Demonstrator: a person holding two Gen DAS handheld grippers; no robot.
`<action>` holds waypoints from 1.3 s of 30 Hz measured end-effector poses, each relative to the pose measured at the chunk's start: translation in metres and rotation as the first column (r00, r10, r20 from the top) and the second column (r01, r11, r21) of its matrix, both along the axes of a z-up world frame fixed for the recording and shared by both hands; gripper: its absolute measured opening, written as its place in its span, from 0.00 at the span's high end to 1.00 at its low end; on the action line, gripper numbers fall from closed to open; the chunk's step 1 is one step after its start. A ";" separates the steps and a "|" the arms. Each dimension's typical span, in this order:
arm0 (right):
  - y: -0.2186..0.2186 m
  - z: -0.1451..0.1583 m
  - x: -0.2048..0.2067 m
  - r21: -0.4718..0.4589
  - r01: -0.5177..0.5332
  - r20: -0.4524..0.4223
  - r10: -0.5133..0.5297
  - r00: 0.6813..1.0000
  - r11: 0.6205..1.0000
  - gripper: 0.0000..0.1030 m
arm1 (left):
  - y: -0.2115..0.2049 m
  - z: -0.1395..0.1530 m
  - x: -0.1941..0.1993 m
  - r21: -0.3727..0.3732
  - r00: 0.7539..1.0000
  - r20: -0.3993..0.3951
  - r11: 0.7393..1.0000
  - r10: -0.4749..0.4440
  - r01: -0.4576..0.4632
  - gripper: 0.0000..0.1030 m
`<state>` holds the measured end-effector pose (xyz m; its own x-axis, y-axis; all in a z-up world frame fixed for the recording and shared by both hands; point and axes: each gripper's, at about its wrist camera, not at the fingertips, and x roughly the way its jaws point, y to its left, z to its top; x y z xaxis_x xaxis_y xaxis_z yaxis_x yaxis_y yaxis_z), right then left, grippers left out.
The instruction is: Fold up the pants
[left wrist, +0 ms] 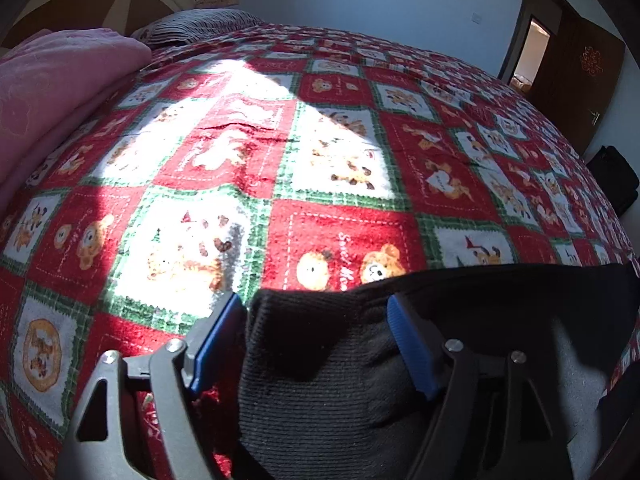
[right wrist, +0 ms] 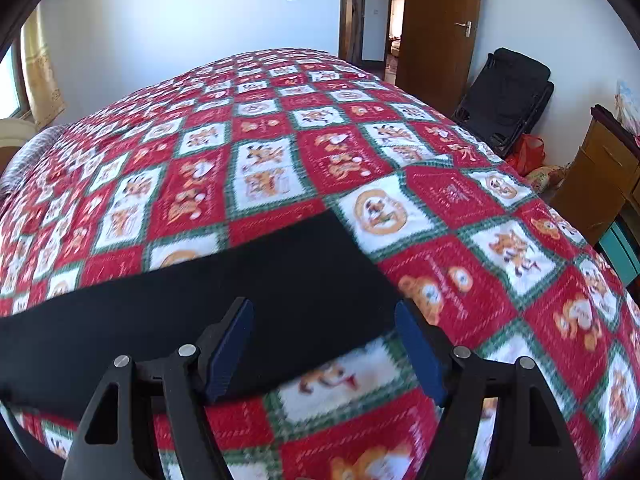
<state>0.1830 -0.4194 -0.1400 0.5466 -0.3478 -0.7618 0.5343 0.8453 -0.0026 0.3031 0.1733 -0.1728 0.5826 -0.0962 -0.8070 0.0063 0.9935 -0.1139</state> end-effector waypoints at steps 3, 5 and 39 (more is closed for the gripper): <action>-0.020 0.000 0.013 0.018 0.023 -0.007 -0.023 1.000 1.000 0.27 | -0.005 0.000 0.002 0.033 1.000 -0.009 0.999 -0.007 0.007 0.20; -0.035 -0.002 0.023 0.036 0.038 -0.018 -0.038 0.999 0.999 0.27 | -0.003 -0.001 0.003 0.025 1.000 -0.009 1.000 -0.008 0.008 0.20; -0.041 -0.003 0.059 0.081 -0.097 -0.016 0.099 0.995 0.992 0.92 | 0.003 0.016 -0.011 -0.021 0.997 0.077 0.999 -0.027 0.029 0.77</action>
